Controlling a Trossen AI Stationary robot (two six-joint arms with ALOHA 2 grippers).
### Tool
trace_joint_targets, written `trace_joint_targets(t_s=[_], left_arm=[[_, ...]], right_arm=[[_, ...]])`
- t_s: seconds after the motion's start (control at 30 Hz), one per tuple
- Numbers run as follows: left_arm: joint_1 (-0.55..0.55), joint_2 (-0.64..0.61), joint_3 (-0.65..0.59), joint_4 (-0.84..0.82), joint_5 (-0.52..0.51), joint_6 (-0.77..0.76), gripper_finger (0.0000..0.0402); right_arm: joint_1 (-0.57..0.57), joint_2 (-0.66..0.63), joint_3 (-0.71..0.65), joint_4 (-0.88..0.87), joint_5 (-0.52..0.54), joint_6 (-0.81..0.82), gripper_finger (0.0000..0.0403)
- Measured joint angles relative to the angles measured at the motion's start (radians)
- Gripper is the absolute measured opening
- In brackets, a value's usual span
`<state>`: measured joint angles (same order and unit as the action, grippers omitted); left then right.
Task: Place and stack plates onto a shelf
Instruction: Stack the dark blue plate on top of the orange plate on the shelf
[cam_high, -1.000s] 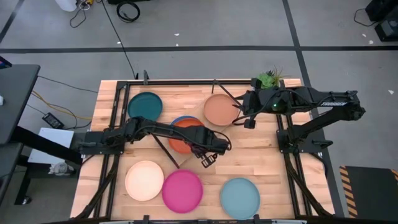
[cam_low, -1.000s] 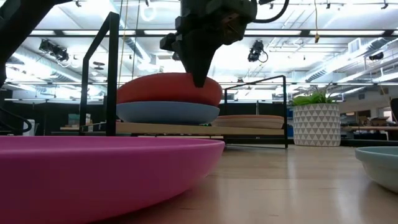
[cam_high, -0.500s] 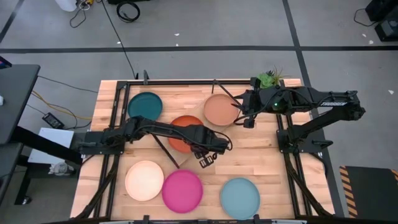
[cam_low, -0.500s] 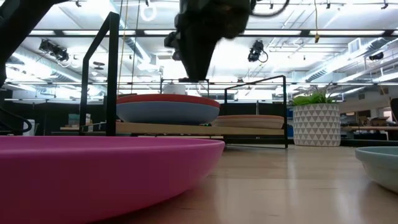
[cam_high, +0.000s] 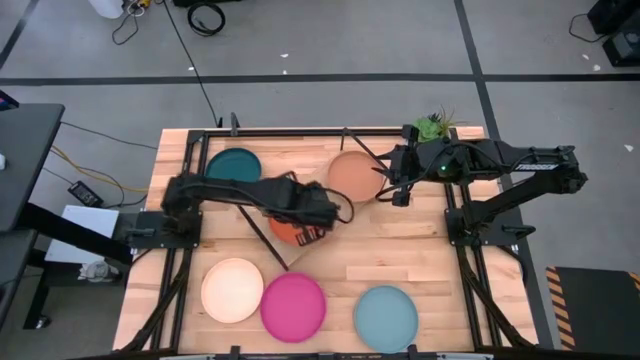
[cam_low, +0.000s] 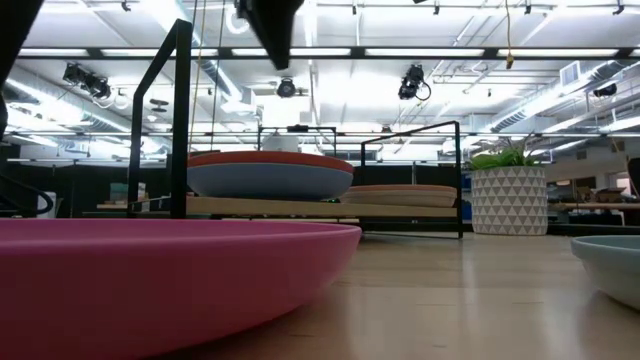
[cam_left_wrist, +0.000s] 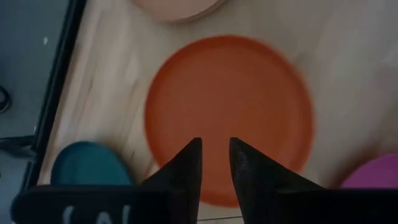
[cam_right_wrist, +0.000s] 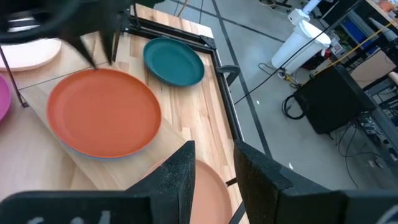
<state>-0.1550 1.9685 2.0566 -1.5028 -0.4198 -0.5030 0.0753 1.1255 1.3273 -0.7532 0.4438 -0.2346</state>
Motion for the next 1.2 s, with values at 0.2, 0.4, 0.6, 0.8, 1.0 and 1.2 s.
trace_joint_targets(t_s=[0.2,0.4,0.6,0.8,1.0,1.2], left_arm=[[0.069,-0.219,-0.331,0.209,0.012,0.045,0.0065],[0.185,-0.415,-0.62,0.407,0.109,0.109,0.0053],[0.312,-0.533,-0.83,0.477,0.155,0.151,0.0052],[0.407,-0.601,-1.005,0.58,0.222,0.226,0.0052],[0.473,-0.678,-1.163,0.728,0.249,0.276,0.0052],[0.532,-0.783,-1.284,0.808,0.252,0.291,0.0052]], right_arm=[[0.0,0.0,0.0,0.0,0.0,0.002,0.0116],[0.0,0.0,0.0,0.023,0.0,-0.004,0.0116],[0.0,0.0,0.0,0.028,-0.011,-0.004,0.0116],[-0.001,0.0,0.0,0.036,-0.018,-0.001,0.0116],[-0.001,0.0,0.0,0.035,-0.019,-0.001,0.0116],[-0.001,0.001,0.0,0.035,-0.019,0.004,0.0116]])
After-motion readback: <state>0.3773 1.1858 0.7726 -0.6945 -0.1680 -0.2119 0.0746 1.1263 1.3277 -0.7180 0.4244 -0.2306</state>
